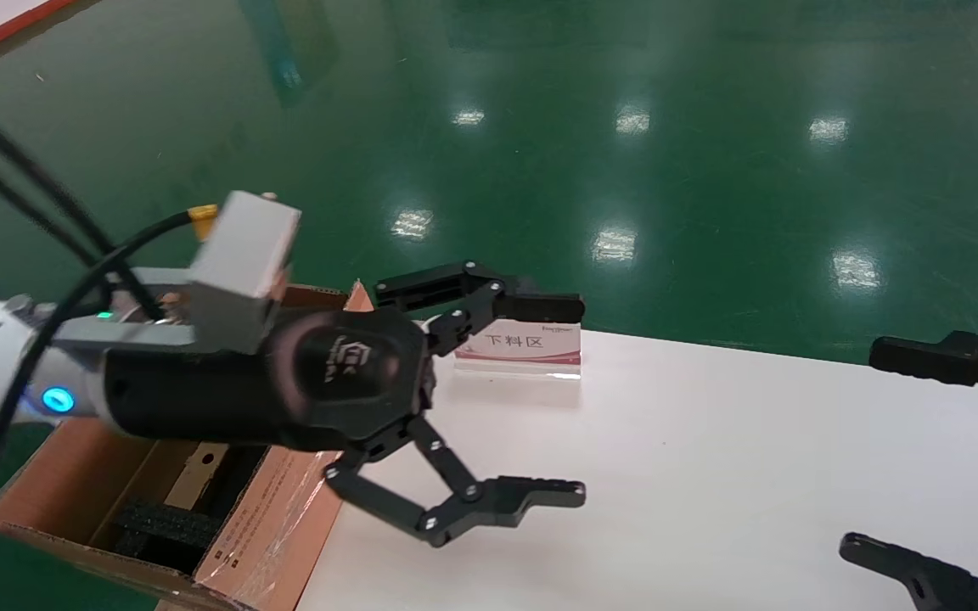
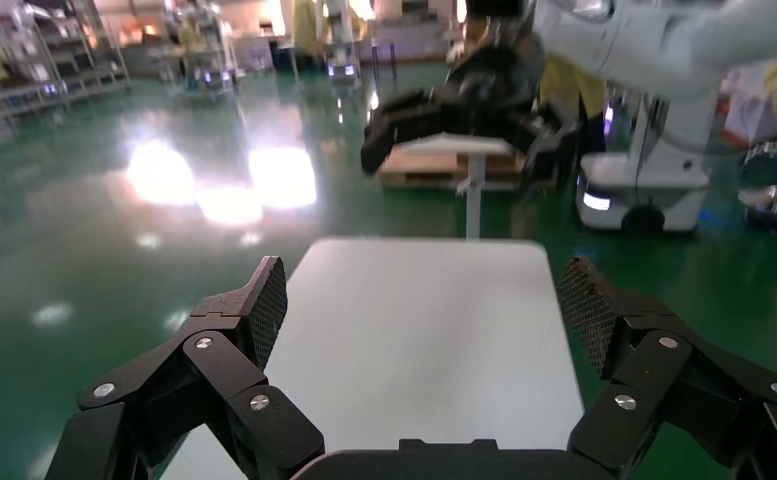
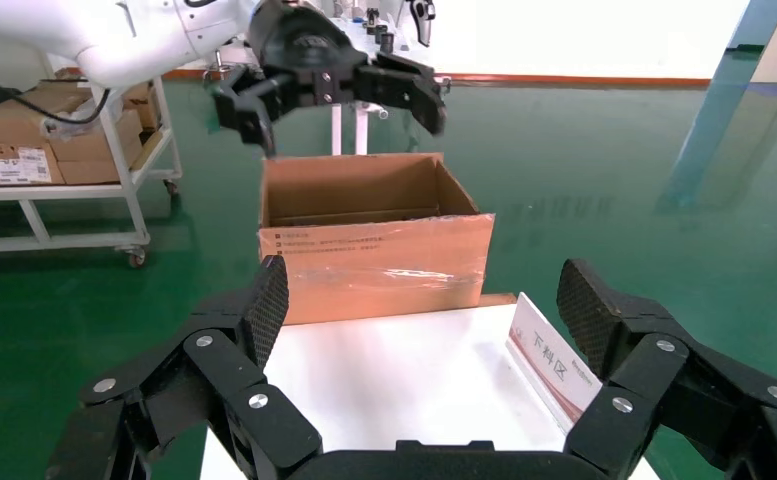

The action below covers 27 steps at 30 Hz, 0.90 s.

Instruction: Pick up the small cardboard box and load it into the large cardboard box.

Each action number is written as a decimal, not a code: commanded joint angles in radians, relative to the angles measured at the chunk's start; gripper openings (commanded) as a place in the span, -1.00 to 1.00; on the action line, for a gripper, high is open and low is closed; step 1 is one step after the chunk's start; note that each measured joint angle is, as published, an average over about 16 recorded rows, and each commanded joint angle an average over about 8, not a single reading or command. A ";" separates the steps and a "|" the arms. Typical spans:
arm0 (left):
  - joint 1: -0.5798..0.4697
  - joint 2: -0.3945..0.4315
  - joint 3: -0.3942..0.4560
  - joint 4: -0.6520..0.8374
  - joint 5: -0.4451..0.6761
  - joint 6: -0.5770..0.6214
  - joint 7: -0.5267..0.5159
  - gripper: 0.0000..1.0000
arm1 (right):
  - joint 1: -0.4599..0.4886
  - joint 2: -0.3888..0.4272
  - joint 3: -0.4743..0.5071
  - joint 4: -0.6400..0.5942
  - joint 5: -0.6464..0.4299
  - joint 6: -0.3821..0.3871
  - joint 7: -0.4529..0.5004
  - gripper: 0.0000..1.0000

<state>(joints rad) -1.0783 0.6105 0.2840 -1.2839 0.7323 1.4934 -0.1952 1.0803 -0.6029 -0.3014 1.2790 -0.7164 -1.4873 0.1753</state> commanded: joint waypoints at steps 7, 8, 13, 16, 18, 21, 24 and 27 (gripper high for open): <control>0.041 0.008 -0.052 0.004 -0.018 0.018 0.018 1.00 | 0.000 0.000 0.000 0.000 0.000 0.000 0.000 1.00; 0.038 0.008 -0.048 0.004 -0.017 0.017 0.017 1.00 | 0.000 0.000 0.000 0.000 0.000 0.000 0.000 1.00; 0.026 0.005 -0.033 0.002 -0.012 0.012 0.013 1.00 | 0.000 0.000 0.000 0.000 0.000 0.000 0.000 1.00; 0.021 0.004 -0.026 0.002 -0.009 0.009 0.012 1.00 | 0.000 0.000 0.000 0.000 0.000 0.000 0.000 1.00; 0.018 0.003 -0.022 0.002 -0.008 0.008 0.011 1.00 | 0.000 0.000 0.000 0.000 0.000 0.000 0.000 1.00; 0.014 0.003 -0.017 0.001 -0.007 0.006 0.010 1.00 | 0.000 0.000 0.000 0.000 0.000 0.000 0.000 1.00; 0.012 0.002 -0.014 0.001 -0.005 0.005 0.009 1.00 | 0.000 0.000 0.000 0.000 0.000 0.000 0.000 1.00; 0.009 0.002 -0.011 0.001 -0.004 0.004 0.008 1.00 | 0.000 0.000 0.000 0.000 0.000 0.000 0.000 1.00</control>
<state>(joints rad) -1.0686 0.6123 0.2725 -1.2831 0.7279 1.4979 -0.1866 1.0802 -0.6028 -0.3014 1.2789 -0.7162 -1.4871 0.1752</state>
